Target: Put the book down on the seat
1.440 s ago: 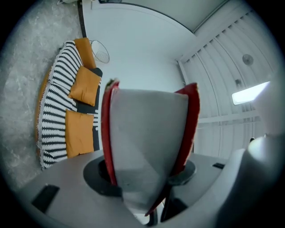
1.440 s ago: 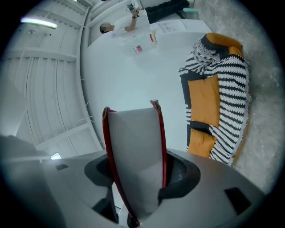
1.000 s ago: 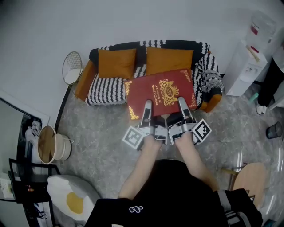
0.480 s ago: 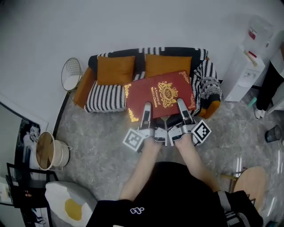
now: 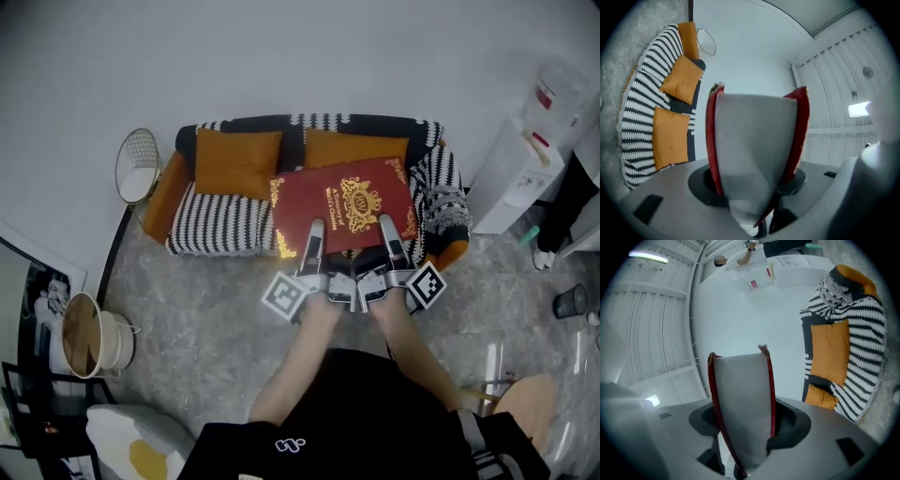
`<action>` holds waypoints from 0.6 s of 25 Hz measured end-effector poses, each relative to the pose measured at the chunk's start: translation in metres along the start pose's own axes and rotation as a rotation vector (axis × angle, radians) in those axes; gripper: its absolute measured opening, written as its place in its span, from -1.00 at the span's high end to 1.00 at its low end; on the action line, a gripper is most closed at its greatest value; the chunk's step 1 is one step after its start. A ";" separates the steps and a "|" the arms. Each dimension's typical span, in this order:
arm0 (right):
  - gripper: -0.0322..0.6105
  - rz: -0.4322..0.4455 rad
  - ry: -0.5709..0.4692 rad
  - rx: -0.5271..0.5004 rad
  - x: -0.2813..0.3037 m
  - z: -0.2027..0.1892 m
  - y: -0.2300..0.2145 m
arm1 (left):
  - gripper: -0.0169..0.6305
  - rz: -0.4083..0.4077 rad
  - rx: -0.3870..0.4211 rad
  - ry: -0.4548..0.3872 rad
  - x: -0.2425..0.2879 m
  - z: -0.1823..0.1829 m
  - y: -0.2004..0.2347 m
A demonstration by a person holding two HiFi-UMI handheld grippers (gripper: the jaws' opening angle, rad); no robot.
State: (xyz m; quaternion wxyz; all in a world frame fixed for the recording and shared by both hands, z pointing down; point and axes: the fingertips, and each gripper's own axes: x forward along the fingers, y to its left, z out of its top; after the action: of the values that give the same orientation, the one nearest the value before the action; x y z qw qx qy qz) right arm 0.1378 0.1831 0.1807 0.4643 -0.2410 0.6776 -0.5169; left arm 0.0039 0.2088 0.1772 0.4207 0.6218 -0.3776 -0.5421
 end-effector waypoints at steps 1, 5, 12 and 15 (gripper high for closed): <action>0.12 -0.002 -0.004 0.004 0.011 -0.001 -0.005 | 0.22 0.004 0.002 0.003 0.009 0.008 0.004; 0.12 -0.027 -0.019 0.021 0.053 -0.007 -0.030 | 0.22 0.040 0.005 0.015 0.041 0.041 0.026; 0.12 -0.117 -0.043 0.063 0.141 -0.021 -0.103 | 0.22 0.137 -0.013 0.026 0.107 0.112 0.090; 0.12 -0.136 -0.050 0.066 0.136 -0.021 -0.107 | 0.22 0.153 -0.021 0.032 0.103 0.109 0.095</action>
State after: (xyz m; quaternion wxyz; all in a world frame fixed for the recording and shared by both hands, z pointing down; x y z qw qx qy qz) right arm 0.0415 0.0461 0.2286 0.4525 -0.2839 0.6306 -0.5630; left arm -0.0928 0.0666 0.2228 0.4733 0.5952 -0.4117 -0.5022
